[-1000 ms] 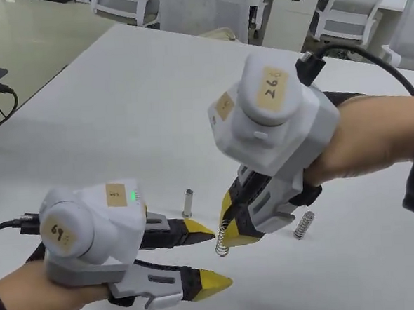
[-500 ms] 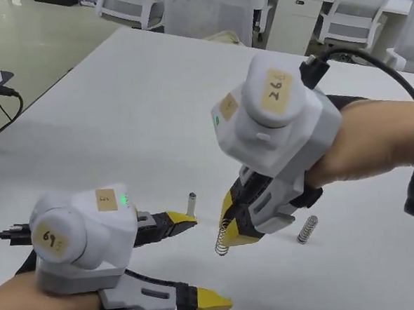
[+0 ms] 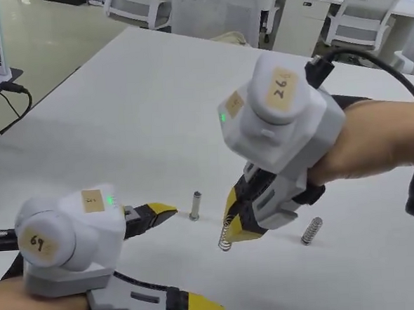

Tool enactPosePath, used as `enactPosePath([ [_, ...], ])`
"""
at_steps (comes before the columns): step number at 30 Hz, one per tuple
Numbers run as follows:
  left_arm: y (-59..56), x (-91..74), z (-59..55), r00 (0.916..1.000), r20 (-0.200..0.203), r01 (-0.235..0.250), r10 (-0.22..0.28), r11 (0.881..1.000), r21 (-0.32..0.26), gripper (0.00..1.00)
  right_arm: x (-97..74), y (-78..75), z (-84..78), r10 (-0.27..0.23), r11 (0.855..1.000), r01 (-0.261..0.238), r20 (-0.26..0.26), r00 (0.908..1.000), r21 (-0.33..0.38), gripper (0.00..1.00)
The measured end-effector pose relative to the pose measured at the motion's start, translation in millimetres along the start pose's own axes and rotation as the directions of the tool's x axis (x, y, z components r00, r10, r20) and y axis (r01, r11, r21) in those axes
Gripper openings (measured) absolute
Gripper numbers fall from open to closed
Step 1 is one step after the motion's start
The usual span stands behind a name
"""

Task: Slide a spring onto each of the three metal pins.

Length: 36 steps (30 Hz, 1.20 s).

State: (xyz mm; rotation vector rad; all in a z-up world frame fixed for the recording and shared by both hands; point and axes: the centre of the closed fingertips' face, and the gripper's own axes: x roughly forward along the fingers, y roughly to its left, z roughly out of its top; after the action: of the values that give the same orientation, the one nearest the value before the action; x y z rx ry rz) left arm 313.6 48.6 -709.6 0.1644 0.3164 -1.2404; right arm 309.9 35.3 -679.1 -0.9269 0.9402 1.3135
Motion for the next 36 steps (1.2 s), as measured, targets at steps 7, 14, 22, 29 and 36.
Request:
enactPosePath([
  [7, 6.1, -8.4, -9.2, 0.9994, -0.008, -0.034, 0.034, 0.999, -0.014, 0.88, -1.2, -8.5, 3.3, -0.012, 1.0, 0.012, 0.008, 0.9999, 0.005, 0.08],
  [14, 11.7, -15.0, -14.4, 0.9981, -0.007, -0.061, 0.061, 0.998, -0.024, 0.89, -3.3, -18.8, 7.2, -0.024, 1.0, 0.023, 0.017, 0.9996, 0.017, 0.08],
  [22, 15.5, -19.2, -19.4, 0.9968, -0.006, -0.079, 0.079, 0.996, -0.03, 0.89, -6.5, -37.5, 13.5, -0.06, 0.998, 0.059, 0.036, 0.9976, 0.034, 0.08],
  [29, 22.3, -21.5, -21.5, 0.9947, 0.0, -0.103, 0.103, 0.994, -0.039, 0.88, -5.3, -53.6, 19.3, -0.088, 0.995, 0.086, 0.051, 0.9948, 0.044, 0.08],
  [36, 26.9, -25.4, -26.4, 0.9923, -0.003, -0.124, 0.124, 0.991, -0.051, 0.87, -4.1, -64.7, 24.1, -0.112, 0.993, 0.109, 0.059, 0.9919, 0.05, 0.08],
])
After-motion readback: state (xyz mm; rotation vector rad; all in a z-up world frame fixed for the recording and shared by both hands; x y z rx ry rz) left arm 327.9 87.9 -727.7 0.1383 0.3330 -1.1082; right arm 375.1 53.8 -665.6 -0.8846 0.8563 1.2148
